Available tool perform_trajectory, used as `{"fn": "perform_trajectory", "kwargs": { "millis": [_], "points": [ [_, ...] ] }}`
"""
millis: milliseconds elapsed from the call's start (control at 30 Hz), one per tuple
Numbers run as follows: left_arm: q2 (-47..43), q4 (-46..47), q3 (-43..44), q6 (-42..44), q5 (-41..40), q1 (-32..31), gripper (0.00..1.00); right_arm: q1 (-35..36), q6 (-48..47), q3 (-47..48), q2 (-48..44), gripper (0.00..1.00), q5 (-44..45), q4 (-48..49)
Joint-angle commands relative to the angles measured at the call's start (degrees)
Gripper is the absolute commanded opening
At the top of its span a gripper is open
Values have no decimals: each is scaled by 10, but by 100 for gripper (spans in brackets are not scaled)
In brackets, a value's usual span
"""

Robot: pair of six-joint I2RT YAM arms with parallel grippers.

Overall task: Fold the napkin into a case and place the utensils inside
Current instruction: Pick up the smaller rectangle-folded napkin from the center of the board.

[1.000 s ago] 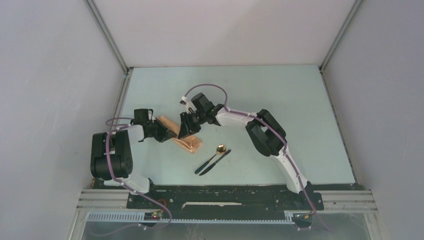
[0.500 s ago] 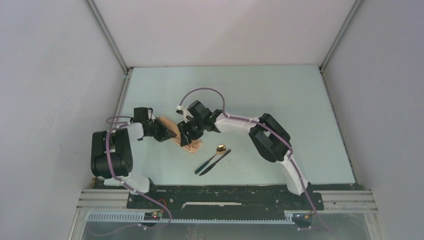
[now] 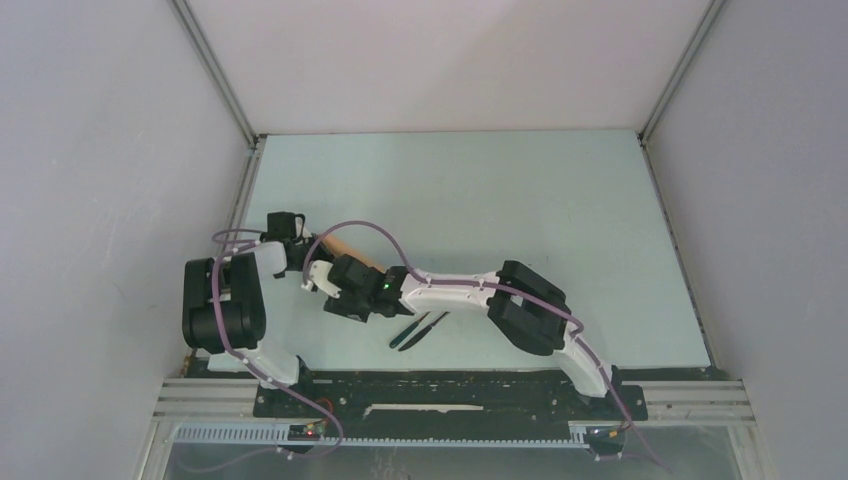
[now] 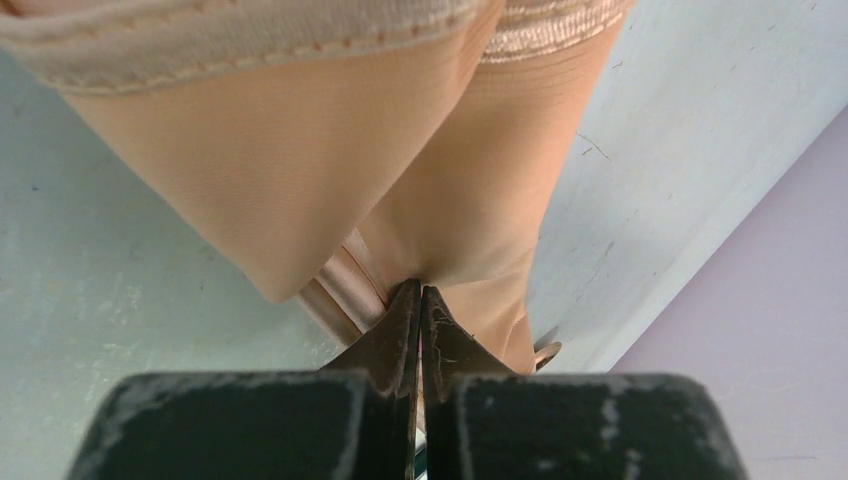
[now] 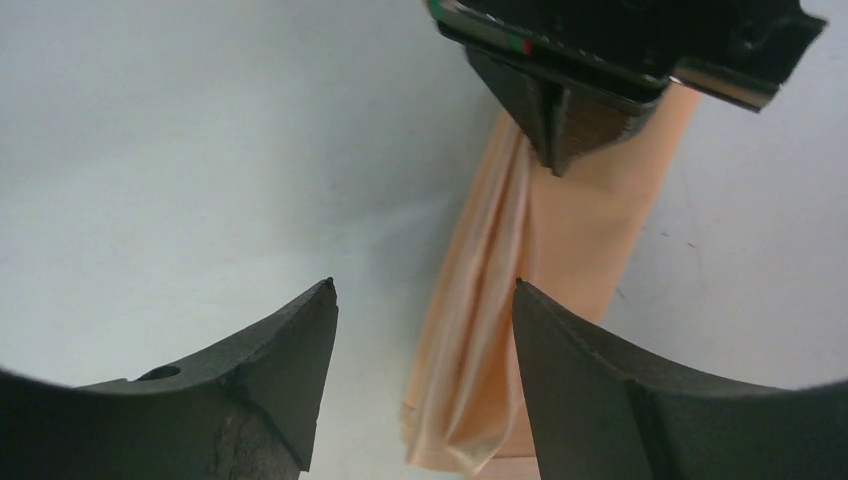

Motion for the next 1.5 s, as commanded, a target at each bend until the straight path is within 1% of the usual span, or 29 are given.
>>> {"fn": "perform_trajectory", "kwargs": {
  "millis": [0, 233, 433, 500, 567, 633, 733, 800, 867, 967, 1033, 1067, 1133, 1200, 1233, 1300, 1467],
  "points": [
    [11, -4, 10, 19, -4, 5, 1, -2, -71, 4, 8, 73, 89, 39],
    [12, -2, 11, 19, -4, 7, 0, 0, -95, 22, 44, 72, 102, 33],
    [10, -2, 11, 19, -3, 10, 1, 1, -70, 19, 53, 71, 91, 34],
    [10, -2, 11, 19, -4, 9, 2, 1, -60, 35, 68, 69, 125, 32],
    [9, -3, 12, 20, -2, 10, 3, 0, -53, 55, 88, 64, 167, 20],
    [8, -5, 14, 22, -4, 10, 4, -2, -50, 54, 93, 56, 176, 19],
    [3, -9, 20, 26, -3, 11, 7, -4, -45, 40, 88, 44, 175, 31],
    [-4, -13, 24, 27, -1, 10, 9, -5, -41, 42, 89, 34, 177, 30],
    [-11, -16, 30, 26, 3, 10, 12, -5, -36, 43, 89, 26, 175, 30],
    [-27, -29, 47, 25, 14, 15, 17, -6, -28, 44, 88, 15, 164, 27],
    [-48, -39, 62, 22, 22, 25, 21, -7, -19, 46, 87, 4, 158, 22],
    [-60, -46, 73, 21, 24, 31, 23, -9, -12, 46, 85, 0, 152, 19],
    [-88, -68, 100, 26, 20, 44, 26, -16, 6, 43, 77, 0, 128, 17],
    [-113, -106, 138, 44, -1, 57, 28, -25, 29, 42, 67, 0, 95, 12],
    [-125, -124, 160, 52, -15, 63, 29, -32, 44, 42, 59, 0, 61, 7],
    [-151, -145, 177, 59, -44, 82, 30, -48, 76, 32, 34, 0, -7, 8],
    [-213, -167, 186, 79, -74, 98, 31, -97, 166, 14, -9, 0, -215, 9]
  ]
}}
